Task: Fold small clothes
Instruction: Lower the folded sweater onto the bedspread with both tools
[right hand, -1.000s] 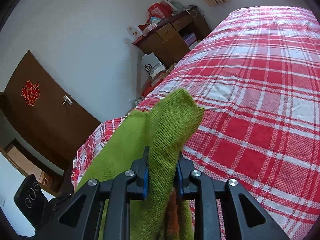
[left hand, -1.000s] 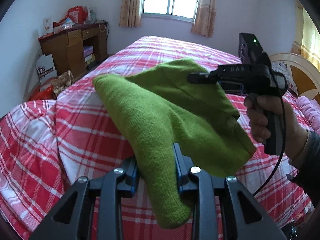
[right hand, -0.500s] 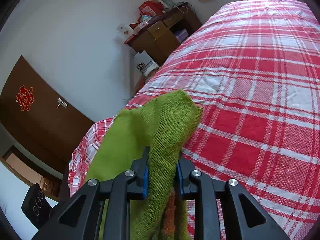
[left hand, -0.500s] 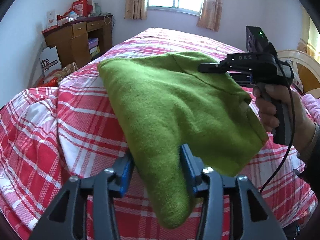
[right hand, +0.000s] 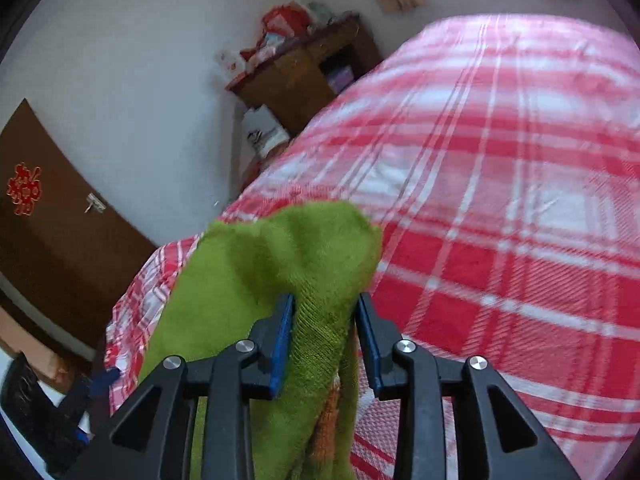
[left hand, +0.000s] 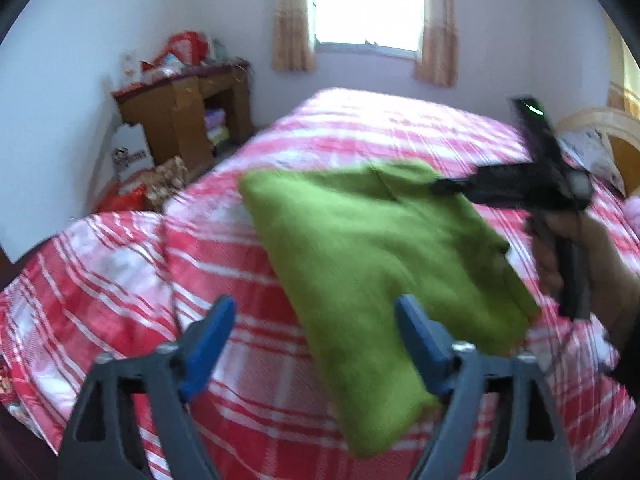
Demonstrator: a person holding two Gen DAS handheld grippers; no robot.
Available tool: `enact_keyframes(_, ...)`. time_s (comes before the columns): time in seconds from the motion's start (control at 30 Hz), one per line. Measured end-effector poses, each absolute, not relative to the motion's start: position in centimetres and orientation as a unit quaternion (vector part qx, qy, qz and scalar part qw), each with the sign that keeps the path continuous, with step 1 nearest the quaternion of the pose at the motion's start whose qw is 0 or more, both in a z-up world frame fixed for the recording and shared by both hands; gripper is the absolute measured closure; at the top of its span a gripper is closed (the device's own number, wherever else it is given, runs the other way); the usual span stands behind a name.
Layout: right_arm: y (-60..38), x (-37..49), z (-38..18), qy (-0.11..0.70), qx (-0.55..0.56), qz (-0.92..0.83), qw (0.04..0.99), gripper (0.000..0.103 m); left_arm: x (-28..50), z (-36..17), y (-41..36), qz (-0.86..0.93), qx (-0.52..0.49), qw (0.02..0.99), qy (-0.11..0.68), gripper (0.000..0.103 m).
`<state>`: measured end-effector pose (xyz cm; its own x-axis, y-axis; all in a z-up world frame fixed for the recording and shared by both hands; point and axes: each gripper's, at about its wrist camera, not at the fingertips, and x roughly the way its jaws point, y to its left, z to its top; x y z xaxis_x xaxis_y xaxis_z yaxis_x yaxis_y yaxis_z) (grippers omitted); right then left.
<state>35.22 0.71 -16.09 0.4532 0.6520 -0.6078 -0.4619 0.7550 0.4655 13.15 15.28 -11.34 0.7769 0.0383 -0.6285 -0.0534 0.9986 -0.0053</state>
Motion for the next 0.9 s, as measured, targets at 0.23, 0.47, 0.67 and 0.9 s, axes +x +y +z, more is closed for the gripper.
enact_keyframes(0.23, 2.6, 29.1, -13.6, 0.372, 0.076, 0.418, 0.825, 0.057, 17.2, -13.4, 17.2, 0.070, -0.014, 0.933, 0.352, 0.012)
enact_keyframes(0.47, 3.1, 28.4, -19.0, 0.421, 0.034, 0.384, 0.821, 0.056, 17.1, -15.4, 16.9, 0.084, 0.004, 0.928, 0.362, 0.004)
enact_keyframes(0.67, 2.5, 25.1, -15.4, 0.395, 0.021, 0.330, 0.857, 0.056, 15.2, -13.7, 16.9, 0.088, -0.003, 0.931, 0.354, 0.004)
enact_keyframes(0.9, 0.9, 17.4, -8.9, 0.290, 0.006, 0.257, 0.922, 0.046, 8.6, -8.5, 16.7, 0.091, -0.006, 0.952, 0.292, 0.002)
